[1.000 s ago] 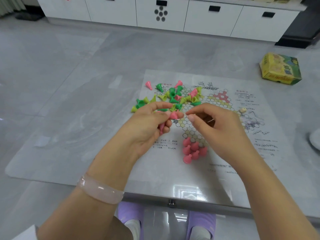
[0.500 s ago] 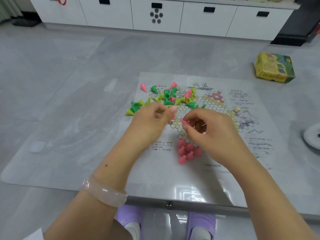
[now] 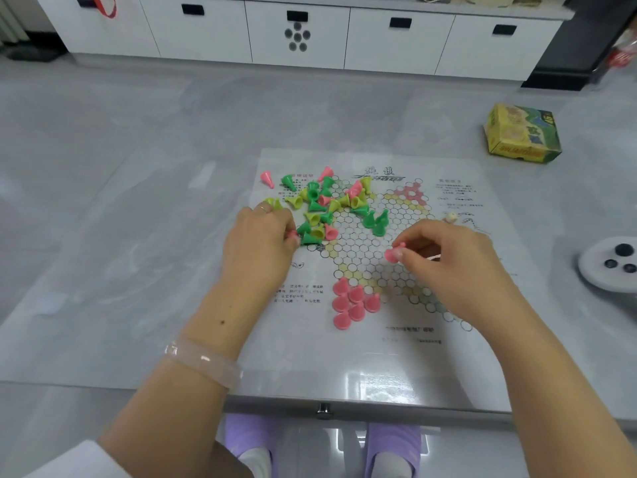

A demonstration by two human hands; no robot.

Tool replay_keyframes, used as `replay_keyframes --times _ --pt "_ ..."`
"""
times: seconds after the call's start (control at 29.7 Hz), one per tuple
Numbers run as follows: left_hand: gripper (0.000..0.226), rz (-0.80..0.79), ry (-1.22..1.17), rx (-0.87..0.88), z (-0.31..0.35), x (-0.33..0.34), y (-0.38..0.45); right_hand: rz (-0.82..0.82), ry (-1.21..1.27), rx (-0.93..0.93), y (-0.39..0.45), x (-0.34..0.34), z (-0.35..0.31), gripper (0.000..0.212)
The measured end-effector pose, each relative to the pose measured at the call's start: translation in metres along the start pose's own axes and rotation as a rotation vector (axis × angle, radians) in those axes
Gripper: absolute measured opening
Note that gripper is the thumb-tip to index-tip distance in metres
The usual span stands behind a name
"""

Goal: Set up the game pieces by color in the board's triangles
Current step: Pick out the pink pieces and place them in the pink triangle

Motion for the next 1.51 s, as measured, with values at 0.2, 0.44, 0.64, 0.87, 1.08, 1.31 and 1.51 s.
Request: replay_keyframes --times 0.2,0.44,0.64,0.87,1.08,1.31,1.51 --pt "0.013 0.101 -0.274 -0.144 -0.006 -0.021 0.001 -0.166 -0.147 -0.013 -0.008 0.010 0.012 0.003" --pt "0.010 0.096 -0.523 -0.232 -0.004 -0.025 -0.004 -0.290 -0.206 -0.063 -0.016 0.023 0.007 0.005" --pt "0.009 0.077 -0.460 -0.200 -0.004 -0.024 -0.002 -0.302 -0.223 -0.085 -0.019 0.025 0.003 0.007" --pt "0.008 0.071 -0.431 -0.189 -0.006 -0.025 -0.002 -0.307 -0.220 -0.099 -0.021 0.025 0.000 0.007" --pt "0.006 0.055 -0.426 -0.172 -0.005 -0.024 -0.002 -0.319 -0.221 -0.120 -0.022 0.026 -0.002 0.013" --pt "0.004 0.030 -0.504 -0.218 -0.006 -0.019 -0.003 -0.339 -0.194 -0.115 -0.023 0.025 -0.001 0.010" --pt "0.018 -0.134 -0.822 -0.346 0.010 -0.009 -0.016 -0.130 0.034 -0.084 -0.013 0.005 -0.013 0.009"
Point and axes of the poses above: each hand's wrist, its own y-axis towards the middle knuckle, its own x-axis out of the palm, z = x × y, the point moved 9 cm from there along y, towards the middle knuckle, and after that the axes turned 11 degrees about z, right-handed, at the moved point
